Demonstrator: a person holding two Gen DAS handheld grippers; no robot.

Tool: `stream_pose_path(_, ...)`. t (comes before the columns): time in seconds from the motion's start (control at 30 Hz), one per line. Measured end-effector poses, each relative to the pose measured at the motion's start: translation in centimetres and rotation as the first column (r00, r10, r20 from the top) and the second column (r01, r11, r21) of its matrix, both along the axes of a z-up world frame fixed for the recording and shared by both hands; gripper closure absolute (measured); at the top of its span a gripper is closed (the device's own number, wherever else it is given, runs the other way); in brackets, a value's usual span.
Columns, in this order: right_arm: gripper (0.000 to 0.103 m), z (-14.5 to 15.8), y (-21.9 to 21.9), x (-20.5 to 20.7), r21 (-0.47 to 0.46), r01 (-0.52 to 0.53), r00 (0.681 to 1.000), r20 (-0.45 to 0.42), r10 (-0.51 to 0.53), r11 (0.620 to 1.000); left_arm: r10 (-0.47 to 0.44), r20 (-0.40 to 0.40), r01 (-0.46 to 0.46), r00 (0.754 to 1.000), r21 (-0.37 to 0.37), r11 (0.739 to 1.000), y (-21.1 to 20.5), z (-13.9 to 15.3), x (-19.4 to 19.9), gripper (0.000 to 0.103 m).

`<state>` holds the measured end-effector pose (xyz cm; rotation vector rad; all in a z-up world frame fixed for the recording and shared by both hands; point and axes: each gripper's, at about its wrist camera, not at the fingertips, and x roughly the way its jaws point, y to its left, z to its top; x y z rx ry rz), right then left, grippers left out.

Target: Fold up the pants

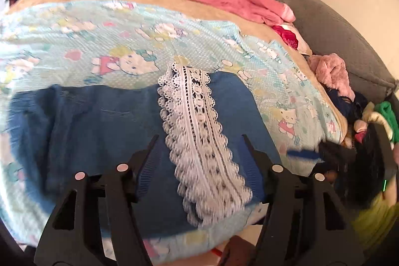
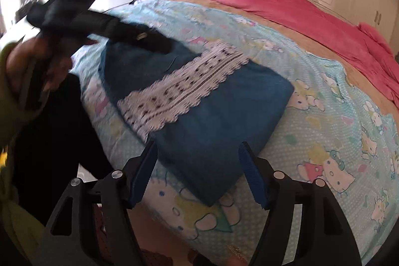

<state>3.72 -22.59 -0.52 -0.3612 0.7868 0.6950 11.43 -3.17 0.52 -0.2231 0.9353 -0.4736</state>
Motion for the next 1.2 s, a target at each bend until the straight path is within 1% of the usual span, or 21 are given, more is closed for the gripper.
stream_pose_path(0.07,0.038,-0.3,0.4,-0.6,-0.026,-0.029,0.999,0.019,0.029,0.999,0.023,-0.040,-0.023,0.999,0.016,1.000,0.1,-1.1,1.3,0.047)
stream_pose_path(0.17,0.038,-0.7,0.9,-1.3,-0.055,-0.073,0.996,0.047,0.075,0.996,0.047,-0.099,-0.052,0.994,-0.044,0.998,0.7,-2.7,3.0,0.047)
stream_pose_path(0.27,0.040,-1.5,1.6,-1.5,-0.109,-0.097,0.992,0.071,0.105,0.989,0.080,-0.127,-0.089,0.989,-0.071,0.993,0.8,-3.7,5.0,0.047)
stream_pose_path(0.33,0.048,-2.3,1.6,-1.5,-0.128,-0.110,0.990,0.075,0.120,0.986,0.092,-0.127,-0.100,0.988,-0.060,0.993,0.4,-4.0,6.0,0.047)
stream_pose_path(0.37,0.050,-2.5,1.6,-1.4,-0.133,-0.112,0.990,0.073,0.122,0.985,0.086,-0.128,-0.095,0.988,-0.068,0.993,0.1,-4.2,6.7,0.046)
stream_pose_path(0.43,0.064,-3.1,1.4,-1.1,-0.143,-0.096,0.992,0.069,0.106,0.985,0.088,-0.142,-0.100,0.986,-0.078,0.992,-0.7,-4.9,7.8,0.046)
stream_pose_path(0.47,0.068,-3.2,1.2,-0.9,-0.134,-0.093,0.993,0.060,0.102,0.987,0.089,-0.141,-0.100,0.986,-0.072,0.992,-1.2,-5.1,8.1,0.050)
stream_pose_path(0.5,0.079,-3.3,1.0,-0.8,-0.107,-0.099,0.994,0.042,0.104,0.989,0.079,-0.138,-0.088,0.987,-0.058,0.994,-1.7,-5.3,8.4,0.082)
stream_pose_path(0.53,0.088,-3.3,0.8,-0.7,-0.084,-0.106,0.994,0.026,0.108,0.991,0.063,-0.139,-0.070,0.988,-0.043,0.997,-2.1,-5.5,8.6,0.091)
stream_pose_path(0.6,0.091,-3.0,0.6,-0.7,-0.062,-0.117,0.993,0.009,0.117,0.991,0.051,-0.125,-0.056,0.991,-0.037,0.998,-2.5,-5.1,8.3,0.095)
stream_pose_path(0.63,0.091,-2.7,0.5,-0.9,-0.051,-0.124,0.992,0.004,0.124,0.991,0.046,-0.112,-0.050,0.993,-0.037,0.998,-2.4,-4.7,8.1,0.096)
stream_pose_path(0.7,0.091,-2.6,0.4,-1.0,-0.044,-0.140,0.990,0.006,0.140,0.989,0.055,-0.063,-0.056,0.997,-0.021,0.998,-1.8,-3.3,6.9,0.096)
stream_pose_path(0.77,0.091,-3.0,0.8,-1.1,-0.067,-0.147,0.989,0.003,0.147,0.987,0.062,-0.023,-0.062,0.998,0.022,0.998,-1.4,-2.6,5.7,0.095)
stream_pose_path(0.83,0.091,-3.6,1.5,-1.2,-0.093,-0.152,0.988,0.001,0.152,0.984,0.063,-0.017,-0.061,0.998,0.069,0.996,-1.5,-3.1,5.7,0.093)
stream_pose_path(0.87,0.089,-3.7,1.6,-1.2,-0.095,-0.152,0.988,-0.002,0.152,0.984,0.061,-0.026,-0.058,0.998,0.087,0.995,-1.6,-3.9,5.9,0.090)
stream_pose_path(0.93,0.088,-3.5,1.4,-1.1,-0.071,-0.150,0.989,-0.013,0.149,0.986,0.066,-0.034,-0.063,0.997,0.081,0.995,-1.4,-5.0,6.4,0.083)
stream_pose_path(1.0,0.084,-2.9,0.8,-1.3,-0.032,-0.147,0.989,-0.036,0.146,0.989,0.072,-0.020,-0.071,0.997,0.055,0.996,-0.8,-4.8,6.1,0.078)
stream_pose_path(1.03,0.082,-2.5,0.5,-1.5,-0.009,-0.152,0.988,-0.040,0.152,0.988,0.076,-0.004,-0.075,0.997,0.061,0.995,-0.6,-4.3,5.7,0.075)
stream_pose_path(1.07,0.082,-2.0,0.2,-1.7,0.016,-0.157,0.987,-0.040,0.158,0.987,0.077,0.011,-0.077,0.997,0.072,0.994,-0.6,-3.9,5.3,0.068)
stream_pose_path(1.17,0.078,-0.1,-1.4,-1.7,0.146,-0.123,0.990,-0.044,0.130,0.982,0.069,0.060,-0.075,0.996,0.101,0.992,-0.2,-2.1,2.9,0.054)
stream_pose_path(1.2,0.078,0.4,-1.9,-1.6,0.185,-0.100,0.993,-0.047,0.110,0.978,0.062,0.069,-0.070,0.996,0.112,0.991,-0.2,-1.8,1.9,0.053)
